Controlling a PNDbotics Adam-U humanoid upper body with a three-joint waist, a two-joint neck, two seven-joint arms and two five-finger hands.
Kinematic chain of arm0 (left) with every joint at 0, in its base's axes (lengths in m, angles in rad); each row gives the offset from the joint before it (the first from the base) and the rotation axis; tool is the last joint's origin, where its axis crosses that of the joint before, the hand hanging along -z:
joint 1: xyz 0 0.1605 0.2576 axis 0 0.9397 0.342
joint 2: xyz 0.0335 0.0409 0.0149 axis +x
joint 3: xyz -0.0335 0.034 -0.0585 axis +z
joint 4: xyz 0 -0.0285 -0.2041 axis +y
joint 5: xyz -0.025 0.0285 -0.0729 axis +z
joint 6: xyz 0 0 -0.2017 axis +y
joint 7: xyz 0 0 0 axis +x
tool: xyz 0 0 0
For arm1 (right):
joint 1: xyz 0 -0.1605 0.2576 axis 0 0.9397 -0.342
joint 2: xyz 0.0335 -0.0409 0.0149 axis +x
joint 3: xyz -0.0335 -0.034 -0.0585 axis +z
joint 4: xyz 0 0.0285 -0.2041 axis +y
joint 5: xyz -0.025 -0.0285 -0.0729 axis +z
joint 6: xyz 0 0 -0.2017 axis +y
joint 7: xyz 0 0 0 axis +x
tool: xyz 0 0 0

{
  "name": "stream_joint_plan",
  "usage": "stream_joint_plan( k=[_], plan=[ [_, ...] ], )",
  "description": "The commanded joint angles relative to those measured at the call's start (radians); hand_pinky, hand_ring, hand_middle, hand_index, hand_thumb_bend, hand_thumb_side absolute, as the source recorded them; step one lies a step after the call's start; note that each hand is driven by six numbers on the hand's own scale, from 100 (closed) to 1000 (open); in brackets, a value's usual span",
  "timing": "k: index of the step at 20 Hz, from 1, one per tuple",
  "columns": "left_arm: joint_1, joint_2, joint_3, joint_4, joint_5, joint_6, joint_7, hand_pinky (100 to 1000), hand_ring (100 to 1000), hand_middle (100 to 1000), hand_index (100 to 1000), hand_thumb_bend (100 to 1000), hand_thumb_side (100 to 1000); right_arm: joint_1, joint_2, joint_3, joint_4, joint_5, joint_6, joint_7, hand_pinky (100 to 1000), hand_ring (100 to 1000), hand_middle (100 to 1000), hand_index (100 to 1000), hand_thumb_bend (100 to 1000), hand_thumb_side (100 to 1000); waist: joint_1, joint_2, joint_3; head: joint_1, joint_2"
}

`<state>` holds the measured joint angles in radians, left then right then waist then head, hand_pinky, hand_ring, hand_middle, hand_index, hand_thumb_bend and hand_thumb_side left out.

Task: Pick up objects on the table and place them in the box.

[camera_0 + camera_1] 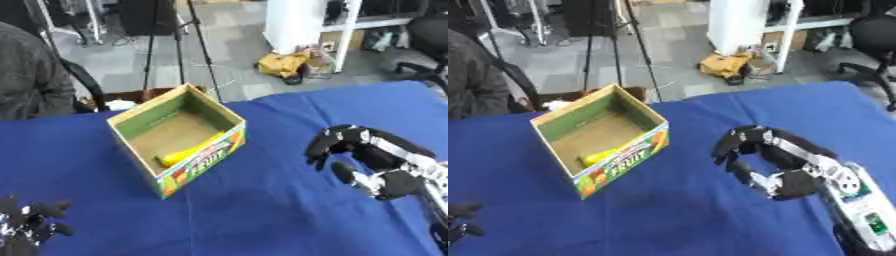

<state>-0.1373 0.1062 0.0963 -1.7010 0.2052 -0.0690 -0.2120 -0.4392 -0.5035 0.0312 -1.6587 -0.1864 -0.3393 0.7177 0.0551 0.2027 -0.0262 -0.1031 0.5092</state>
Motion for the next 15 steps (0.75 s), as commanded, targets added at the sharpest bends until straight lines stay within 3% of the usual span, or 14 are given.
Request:
stream_joint_plan(
  k=[1,15],
  plan=[
    [-0.009,0.023,-0.003,-0.013,-0.008,-0.006,-0.023,502,799,510,551,247,1000,-0.007,-0.013,-0.005,-0.028,-0.020,0.002,0.011,553,668,678,741,100,487,-0.006,-0.015,-0.004,0.001,0.004],
    [-0.013,0.017,0.000,-0.018,-0.011,-0.013,-0.070,497,785,494,547,248,1000,-0.002,-0.013,-0.001,-0.024,-0.006,-0.015,0.024,552,667,676,738,100,464,-0.018,-0.013,0.002,0.002,0.005]
  ],
)
